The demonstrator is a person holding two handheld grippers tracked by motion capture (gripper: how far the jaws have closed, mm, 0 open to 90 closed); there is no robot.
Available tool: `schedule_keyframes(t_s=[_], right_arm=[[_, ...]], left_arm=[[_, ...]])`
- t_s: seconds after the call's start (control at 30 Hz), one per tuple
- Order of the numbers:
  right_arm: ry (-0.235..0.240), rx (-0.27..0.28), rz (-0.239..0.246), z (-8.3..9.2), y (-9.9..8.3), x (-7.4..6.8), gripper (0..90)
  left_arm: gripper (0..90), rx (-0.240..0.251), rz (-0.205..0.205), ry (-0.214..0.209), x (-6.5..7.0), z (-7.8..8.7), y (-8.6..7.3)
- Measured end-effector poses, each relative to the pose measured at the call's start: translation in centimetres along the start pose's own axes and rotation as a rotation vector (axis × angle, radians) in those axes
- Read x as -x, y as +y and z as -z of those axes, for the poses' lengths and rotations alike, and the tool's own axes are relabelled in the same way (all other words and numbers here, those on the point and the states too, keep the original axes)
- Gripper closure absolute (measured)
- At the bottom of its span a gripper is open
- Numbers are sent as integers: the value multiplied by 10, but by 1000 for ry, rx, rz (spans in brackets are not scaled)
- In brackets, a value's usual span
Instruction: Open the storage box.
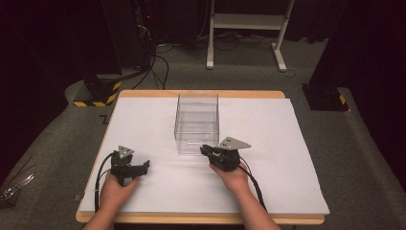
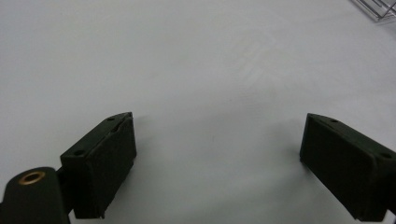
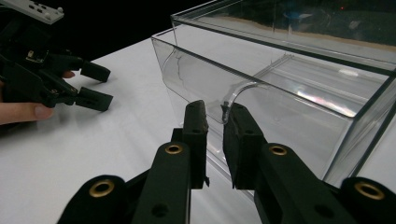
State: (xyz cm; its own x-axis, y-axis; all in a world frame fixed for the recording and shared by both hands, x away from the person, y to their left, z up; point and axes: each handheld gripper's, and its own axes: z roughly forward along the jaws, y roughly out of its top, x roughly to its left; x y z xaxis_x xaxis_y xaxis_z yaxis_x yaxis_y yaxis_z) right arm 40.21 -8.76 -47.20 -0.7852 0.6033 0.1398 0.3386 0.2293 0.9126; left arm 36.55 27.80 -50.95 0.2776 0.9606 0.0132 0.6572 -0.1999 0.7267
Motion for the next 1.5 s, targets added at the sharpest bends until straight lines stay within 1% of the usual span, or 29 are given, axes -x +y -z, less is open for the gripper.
schedule_keyframes(t_s=[0.67, 1.1, 1.37, 1.5], right_arm=[[39, -4, 26, 17, -11, -18, 814], [65, -27, 53, 29, -19, -33, 823], [69, -48, 65, 38, -23, -40, 824], [71, -50, 50, 43, -26, -40, 822]], left_arm=[[111, 2, 3, 0, 0, 0, 0], [111, 3, 3, 1, 0, 0, 0], [111, 4, 3, 1, 0, 0, 0], [112, 4, 3, 1, 0, 0, 0]])
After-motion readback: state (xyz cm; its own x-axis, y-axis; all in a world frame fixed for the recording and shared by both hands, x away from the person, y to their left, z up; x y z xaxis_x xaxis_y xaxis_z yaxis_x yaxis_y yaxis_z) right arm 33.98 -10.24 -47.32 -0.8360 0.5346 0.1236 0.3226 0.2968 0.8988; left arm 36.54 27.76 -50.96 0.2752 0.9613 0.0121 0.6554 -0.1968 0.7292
